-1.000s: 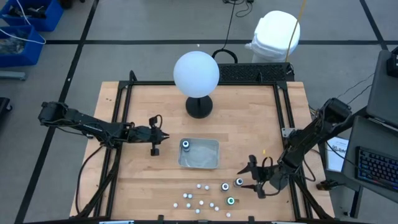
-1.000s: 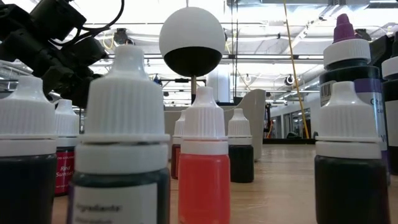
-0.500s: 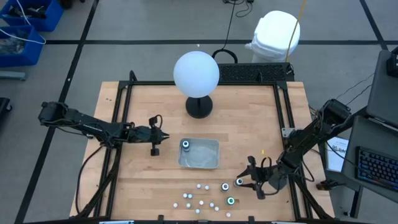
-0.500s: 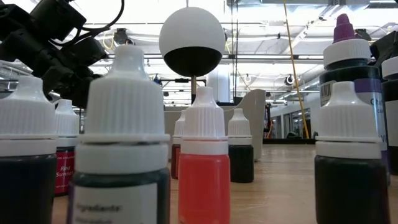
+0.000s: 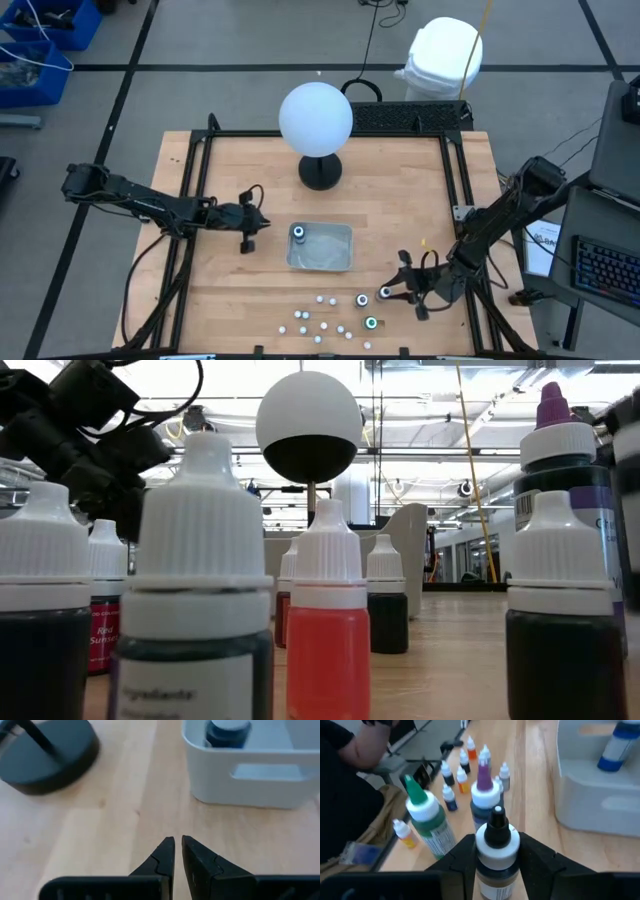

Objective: Pick & Place food coloring
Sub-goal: Put the large black food coloring bottle into the gray bin

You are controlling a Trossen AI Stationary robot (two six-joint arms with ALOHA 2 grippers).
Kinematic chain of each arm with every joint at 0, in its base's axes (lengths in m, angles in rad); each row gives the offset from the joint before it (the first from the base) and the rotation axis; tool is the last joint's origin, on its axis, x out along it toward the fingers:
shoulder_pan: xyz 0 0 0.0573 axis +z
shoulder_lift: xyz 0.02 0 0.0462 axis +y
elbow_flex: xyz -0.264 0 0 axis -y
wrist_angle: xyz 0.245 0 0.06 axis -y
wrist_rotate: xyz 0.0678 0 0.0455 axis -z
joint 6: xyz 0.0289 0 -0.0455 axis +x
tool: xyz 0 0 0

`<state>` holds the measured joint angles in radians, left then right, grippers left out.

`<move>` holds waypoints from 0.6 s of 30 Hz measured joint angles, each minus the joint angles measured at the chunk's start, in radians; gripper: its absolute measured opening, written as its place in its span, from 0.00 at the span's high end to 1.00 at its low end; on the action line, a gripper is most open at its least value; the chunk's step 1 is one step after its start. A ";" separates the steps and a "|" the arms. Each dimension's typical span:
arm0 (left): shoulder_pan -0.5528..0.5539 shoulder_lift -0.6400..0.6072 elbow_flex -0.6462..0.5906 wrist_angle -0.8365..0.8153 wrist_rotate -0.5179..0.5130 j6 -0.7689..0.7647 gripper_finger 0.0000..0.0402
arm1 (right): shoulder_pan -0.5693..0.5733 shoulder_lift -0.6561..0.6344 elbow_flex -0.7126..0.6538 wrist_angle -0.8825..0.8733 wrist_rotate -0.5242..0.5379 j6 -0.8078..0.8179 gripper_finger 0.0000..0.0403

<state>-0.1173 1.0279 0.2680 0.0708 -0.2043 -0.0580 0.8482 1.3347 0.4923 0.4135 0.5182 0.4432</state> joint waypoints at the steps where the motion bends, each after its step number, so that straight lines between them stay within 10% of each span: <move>1: 0.000 0.000 0.000 -0.006 0.009 -0.006 0.90 | 0.000 -0.017 0.000 -0.006 0.001 -0.010 0.73; 18: -0.003 0.246 0.027 0.193 0.227 0.044 0.90 | -0.079 -0.232 0.152 -0.391 0.035 -0.146 0.73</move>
<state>-0.1199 1.2736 0.2952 0.2636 0.0226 -0.0143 0.7687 1.1026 0.6439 0.0221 0.5530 0.2974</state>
